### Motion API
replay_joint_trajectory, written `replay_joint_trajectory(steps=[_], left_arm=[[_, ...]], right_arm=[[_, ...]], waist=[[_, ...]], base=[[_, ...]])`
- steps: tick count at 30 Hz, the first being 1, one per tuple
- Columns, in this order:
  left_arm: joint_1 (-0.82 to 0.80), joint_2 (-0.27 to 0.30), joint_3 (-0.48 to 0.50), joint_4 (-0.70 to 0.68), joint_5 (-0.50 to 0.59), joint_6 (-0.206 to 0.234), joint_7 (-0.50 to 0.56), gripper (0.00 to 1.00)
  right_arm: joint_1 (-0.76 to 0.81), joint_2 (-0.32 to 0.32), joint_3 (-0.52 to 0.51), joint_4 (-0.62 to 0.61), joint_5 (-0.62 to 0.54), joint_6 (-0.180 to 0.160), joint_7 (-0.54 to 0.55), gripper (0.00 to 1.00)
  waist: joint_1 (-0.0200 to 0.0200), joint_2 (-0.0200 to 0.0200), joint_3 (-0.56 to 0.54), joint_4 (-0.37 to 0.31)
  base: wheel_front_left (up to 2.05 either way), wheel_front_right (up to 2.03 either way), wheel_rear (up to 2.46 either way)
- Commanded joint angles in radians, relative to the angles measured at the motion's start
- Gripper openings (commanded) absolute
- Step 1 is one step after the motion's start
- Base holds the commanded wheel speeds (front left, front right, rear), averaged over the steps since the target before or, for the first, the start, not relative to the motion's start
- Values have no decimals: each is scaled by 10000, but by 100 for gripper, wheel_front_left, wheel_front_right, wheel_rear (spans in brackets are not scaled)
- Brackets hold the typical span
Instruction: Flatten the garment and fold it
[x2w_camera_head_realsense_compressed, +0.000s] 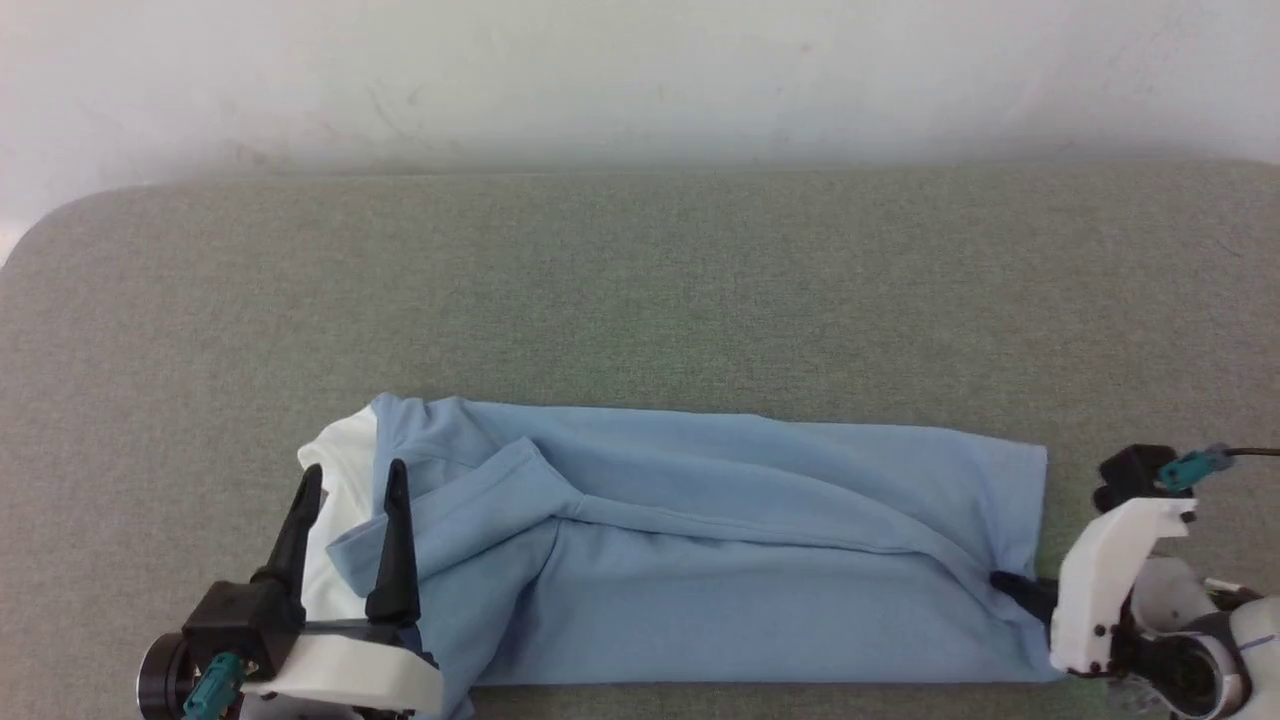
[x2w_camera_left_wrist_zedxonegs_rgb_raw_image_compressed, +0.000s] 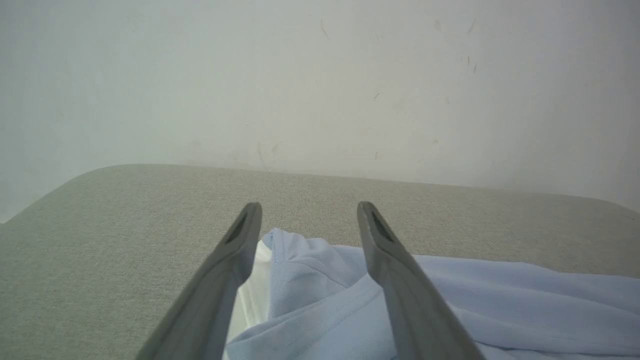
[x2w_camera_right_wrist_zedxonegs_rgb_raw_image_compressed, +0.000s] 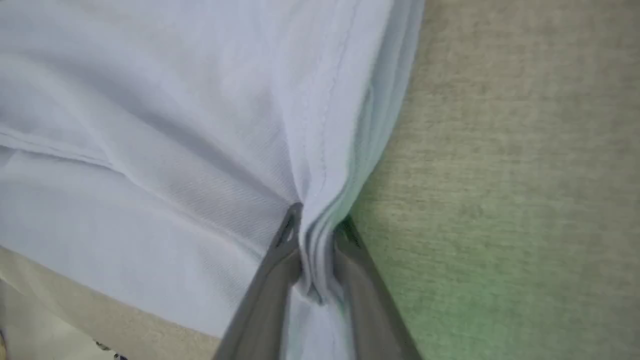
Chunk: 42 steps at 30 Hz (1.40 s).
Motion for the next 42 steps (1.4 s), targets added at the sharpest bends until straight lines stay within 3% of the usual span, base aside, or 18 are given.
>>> replay_joint_trajectory(steps=[1,9,18,24,28,33,42], left_arm=[[-30,-67,124,144,64,-58,-47,100],[156,100,386,354,168,-80,-48,100],[411,149,410,356,93,68,119,100],[447,162,361,346,17,74,231,100],[418,166,304,379,-21,51,284,100],[294,165,193,414,-46,-6,352,100],[-241,120,-168,600,-29,-278,426,100]], right_arm=[[356,225,467,123,175,6,100,0],[202,-459,20,-917,-22,6,-979,0],[762,-1153,-2725,-611,-543,6,-1318,0],[701,-505,-3486,-1098,-146,6,-973,0],[406,197,-2822,-2158,965,6,-592,0],[-23,911,-1009,-2968,1829,6,-625,0],[-1721,1982,3031,-1747,2278,6,-1238,0]], waist=[[0,-1,-92,-112],[0,-1,-351,-392],[0,-1,-506,-567],[0,-1,-558,-560],[0,-1,-625,-548],[0,-1,-701,-443],[0,-1,-557,220]], base=[[0,0,0],[0,0,0],[0,0,0],[0,0,0],[0,0,0],[0,0,0],[0,0,0]])
